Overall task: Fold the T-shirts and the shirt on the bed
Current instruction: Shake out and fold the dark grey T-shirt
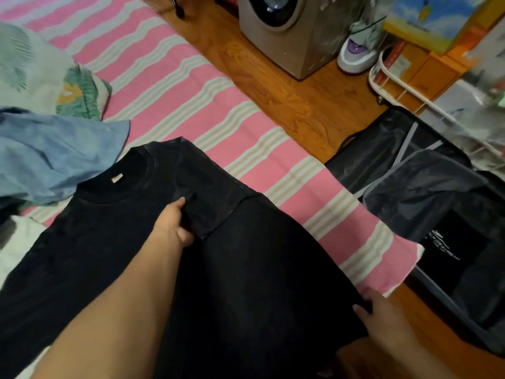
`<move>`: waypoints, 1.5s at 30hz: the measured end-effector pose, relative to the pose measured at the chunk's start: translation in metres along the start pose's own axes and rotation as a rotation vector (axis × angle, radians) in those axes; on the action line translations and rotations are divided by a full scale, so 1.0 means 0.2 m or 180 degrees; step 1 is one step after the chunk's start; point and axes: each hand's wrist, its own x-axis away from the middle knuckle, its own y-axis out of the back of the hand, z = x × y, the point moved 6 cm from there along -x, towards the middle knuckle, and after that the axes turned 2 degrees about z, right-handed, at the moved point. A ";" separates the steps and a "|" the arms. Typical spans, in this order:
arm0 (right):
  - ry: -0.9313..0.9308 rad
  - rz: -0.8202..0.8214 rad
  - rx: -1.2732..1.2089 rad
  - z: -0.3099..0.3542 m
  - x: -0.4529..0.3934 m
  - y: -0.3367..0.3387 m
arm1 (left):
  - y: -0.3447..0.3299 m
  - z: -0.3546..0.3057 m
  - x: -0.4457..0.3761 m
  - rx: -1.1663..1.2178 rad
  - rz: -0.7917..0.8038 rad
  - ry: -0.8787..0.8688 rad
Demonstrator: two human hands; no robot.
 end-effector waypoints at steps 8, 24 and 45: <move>0.1614 -0.0405 0.0763 0.24 0.44 -0.02 | 0.19 -0.65 0.31 -0.0976 -0.0939 -0.2758; 0.2474 0.1216 0.1746 0.66 0.77 -0.85 | 0.88 -0.76 0.45 -0.1055 -0.0194 -0.1931; 0.0608 0.1380 -0.0060 0.29 0.26 -0.56 | 0.93 1.78 0.82 -0.1856 -0.0538 0.0376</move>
